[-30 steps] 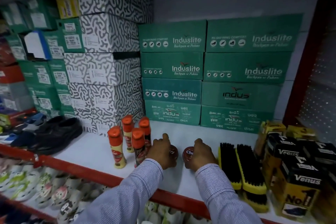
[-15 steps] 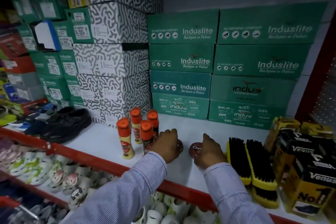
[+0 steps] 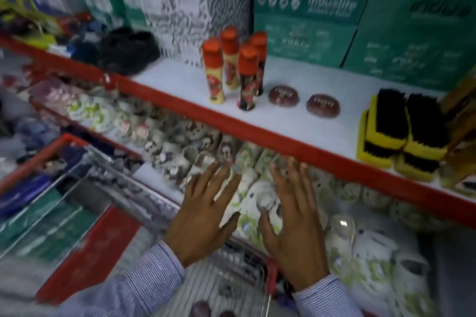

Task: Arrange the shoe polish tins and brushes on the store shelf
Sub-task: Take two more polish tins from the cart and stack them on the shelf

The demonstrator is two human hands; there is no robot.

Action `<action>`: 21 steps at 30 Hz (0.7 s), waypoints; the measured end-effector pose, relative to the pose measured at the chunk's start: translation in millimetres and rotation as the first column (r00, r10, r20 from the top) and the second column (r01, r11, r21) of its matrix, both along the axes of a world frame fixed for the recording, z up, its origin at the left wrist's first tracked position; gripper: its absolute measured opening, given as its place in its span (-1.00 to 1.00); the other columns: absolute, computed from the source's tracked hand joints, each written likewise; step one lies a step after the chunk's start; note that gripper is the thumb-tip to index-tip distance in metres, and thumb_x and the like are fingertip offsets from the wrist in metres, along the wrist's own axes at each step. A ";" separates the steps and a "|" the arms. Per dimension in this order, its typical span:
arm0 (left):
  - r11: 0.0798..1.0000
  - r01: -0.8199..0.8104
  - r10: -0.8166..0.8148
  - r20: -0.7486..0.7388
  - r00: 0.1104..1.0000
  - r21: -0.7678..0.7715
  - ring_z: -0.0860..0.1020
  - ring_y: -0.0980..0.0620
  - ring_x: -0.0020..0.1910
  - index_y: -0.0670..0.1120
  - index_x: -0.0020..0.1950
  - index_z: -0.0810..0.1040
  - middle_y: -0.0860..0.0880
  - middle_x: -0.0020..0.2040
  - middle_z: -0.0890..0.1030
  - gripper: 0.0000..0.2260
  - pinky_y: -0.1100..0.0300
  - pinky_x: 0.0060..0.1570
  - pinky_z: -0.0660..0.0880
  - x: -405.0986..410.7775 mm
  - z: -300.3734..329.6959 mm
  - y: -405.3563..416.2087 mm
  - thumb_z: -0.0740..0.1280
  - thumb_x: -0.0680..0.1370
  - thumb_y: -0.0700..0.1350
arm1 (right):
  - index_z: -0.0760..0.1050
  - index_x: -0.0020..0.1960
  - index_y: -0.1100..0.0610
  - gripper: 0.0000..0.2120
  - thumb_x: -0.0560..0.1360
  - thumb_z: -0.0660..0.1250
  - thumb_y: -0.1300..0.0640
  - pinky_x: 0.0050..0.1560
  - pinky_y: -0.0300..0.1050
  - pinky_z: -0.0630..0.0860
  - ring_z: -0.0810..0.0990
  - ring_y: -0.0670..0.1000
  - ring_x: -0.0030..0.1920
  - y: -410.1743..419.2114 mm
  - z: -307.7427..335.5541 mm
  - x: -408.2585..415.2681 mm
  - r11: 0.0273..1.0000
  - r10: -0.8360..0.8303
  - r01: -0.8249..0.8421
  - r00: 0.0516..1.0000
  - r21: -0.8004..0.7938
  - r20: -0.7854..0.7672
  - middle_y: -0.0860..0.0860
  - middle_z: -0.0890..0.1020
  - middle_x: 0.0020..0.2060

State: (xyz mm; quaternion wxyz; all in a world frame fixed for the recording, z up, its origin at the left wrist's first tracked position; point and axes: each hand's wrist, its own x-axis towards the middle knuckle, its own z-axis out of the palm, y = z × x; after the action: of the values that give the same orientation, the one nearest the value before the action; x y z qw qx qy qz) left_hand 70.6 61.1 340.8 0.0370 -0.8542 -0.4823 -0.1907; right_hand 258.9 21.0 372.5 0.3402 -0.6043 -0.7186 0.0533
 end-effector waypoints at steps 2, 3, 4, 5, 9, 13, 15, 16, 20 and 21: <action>0.988 -0.063 0.058 -0.045 0.997 -0.139 0.02 -0.23 0.62 -0.02 0.62 0.05 -0.14 0.65 0.04 -0.31 -0.30 0.51 0.10 -20.1 -49.7 -22.2 0.18 0.58 0.22 | -0.01 0.54 -0.13 -0.24 0.49 0.32 0.15 0.52 0.08 0.05 -0.15 0.05 0.57 -15.8 -41.0 -15.2 0.993 0.062 -0.061 0.998 -0.096 0.010 -0.01 -0.03 0.58; 0.974 -0.096 0.083 -0.068 0.994 -0.203 -0.03 -0.26 0.62 -0.03 0.63 0.02 -0.18 0.65 0.00 -0.29 -0.31 0.51 0.03 -29.5 -75.7 -32.4 0.16 0.57 0.24 | -0.01 0.54 -0.11 -0.26 0.49 0.30 0.15 0.52 0.12 0.04 -0.17 0.07 0.57 -22.6 -64.7 -23.5 0.984 0.092 -0.087 0.995 -0.158 0.027 0.01 -0.05 0.58; 0.958 -0.122 0.099 -0.099 0.990 -0.260 -0.04 -0.28 0.61 -0.05 0.62 0.03 -0.22 0.64 0.00 -0.27 -0.32 0.49 0.00 -37.8 -100.1 -42.2 0.15 0.56 0.26 | -0.02 0.54 -0.09 -0.27 0.50 0.27 0.14 0.52 0.16 0.05 -0.19 0.09 0.57 -29.7 -89.4 -31.5 0.968 0.120 -0.106 0.991 -0.227 0.051 0.03 -0.07 0.58; 0.939 -0.150 0.114 -0.132 0.985 -0.309 -0.02 -0.30 0.60 -0.08 0.62 0.05 -0.25 0.63 0.01 -0.25 -0.34 0.46 0.02 -44.5 -122.7 -50.7 0.15 0.55 0.27 | -0.02 0.55 -0.07 -0.28 0.49 0.25 0.13 0.52 0.19 0.07 -0.19 0.11 0.56 -37.1 -113.2 -37.9 0.947 0.141 -0.110 0.986 -0.302 0.084 0.06 -0.09 0.58; 0.818 -0.245 0.136 -0.240 0.961 -0.520 0.08 -0.39 0.56 -0.15 0.59 0.14 -0.27 0.62 -0.01 -0.22 -0.49 0.38 0.15 -64.5 -210.8 -79.3 0.10 0.52 0.32 | -0.04 0.55 -0.05 -0.15 0.40 0.35 0.08 0.51 0.18 -0.02 -0.08 0.22 0.56 -62.6 -211.6 -64.7 0.822 0.257 -0.116 0.950 -0.558 0.180 0.13 -0.09 0.56; 0.654 -0.314 0.106 -0.327 0.939 -0.688 0.27 -0.46 0.47 -0.19 0.51 0.32 -0.28 0.56 0.15 -0.23 -0.55 0.15 0.40 -68.6 -278.9 -90.5 0.36 0.41 0.19 | 0.10 0.54 0.07 -0.04 0.26 0.50 0.05 0.47 0.26 0.13 0.06 0.34 0.51 -74.7 -295.6 -90.0 0.719 0.237 -0.016 0.946 -0.695 0.223 0.27 0.08 0.52; 0.598 -0.323 0.096 -0.335 0.937 -0.734 0.18 -0.47 0.51 -0.19 0.57 0.22 -0.25 0.57 0.01 -0.24 -0.55 0.28 0.29 -68.0 -305.1 -91.6 0.39 0.49 0.12 | -0.03 0.56 0.05 -0.07 0.36 0.44 0.04 0.48 0.30 0.09 -0.09 0.32 0.53 -76.2 -334.9 -100.4 0.627 0.208 0.062 0.947 -0.776 0.244 0.21 -0.10 0.54; 0.562 -0.326 0.067 -0.351 0.934 -0.760 0.00 -0.45 0.56 -0.17 0.61 0.06 -0.22 0.59 -0.14 -0.26 -0.52 0.40 0.11 -68.1 -321.5 -92.9 0.33 0.57 0.08 | -0.11 0.56 0.02 -0.11 0.43 0.39 0.04 0.49 0.30 0.06 -0.14 0.29 0.53 -76.1 -354.5 -106.3 0.574 0.195 0.096 0.949 -0.813 0.249 0.14 -0.20 0.52; 0.430 -0.302 -0.073 -0.366 0.928 -0.851 -0.26 -0.38 0.57 -0.11 0.62 -0.19 -0.23 0.61 -0.31 -0.23 -0.45 0.48 -0.09 -68.6 -369.0 -98.9 0.27 0.63 0.02 | -0.08 0.55 0.10 -0.28 0.54 0.26 0.12 0.46 0.34 0.14 -0.04 0.30 0.54 -75.1 -414.8 -122.1 0.428 0.156 0.188 0.948 -0.884 0.277 0.14 -0.17 0.55; 0.408 -0.287 -0.105 -0.357 0.928 -0.867 -0.24 -0.39 0.57 -0.12 0.62 -0.18 -0.23 0.61 -0.30 -0.22 -0.44 0.48 -0.06 -67.5 -377.9 -100.1 0.30 0.62 -0.02 | -0.08 0.55 0.12 -0.31 0.55 0.24 0.16 0.43 0.35 0.20 -0.03 0.31 0.53 -75.1 -425.9 -126.0 0.372 0.165 0.193 0.949 -0.908 0.269 0.19 -0.13 0.55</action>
State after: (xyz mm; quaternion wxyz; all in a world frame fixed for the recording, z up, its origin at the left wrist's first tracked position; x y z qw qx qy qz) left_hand 3.1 -38.9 -37.1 -0.3340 -0.7276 -0.5391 0.2617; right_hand 133.0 -54.1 -53.4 -0.1764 -0.6965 -0.6031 0.3465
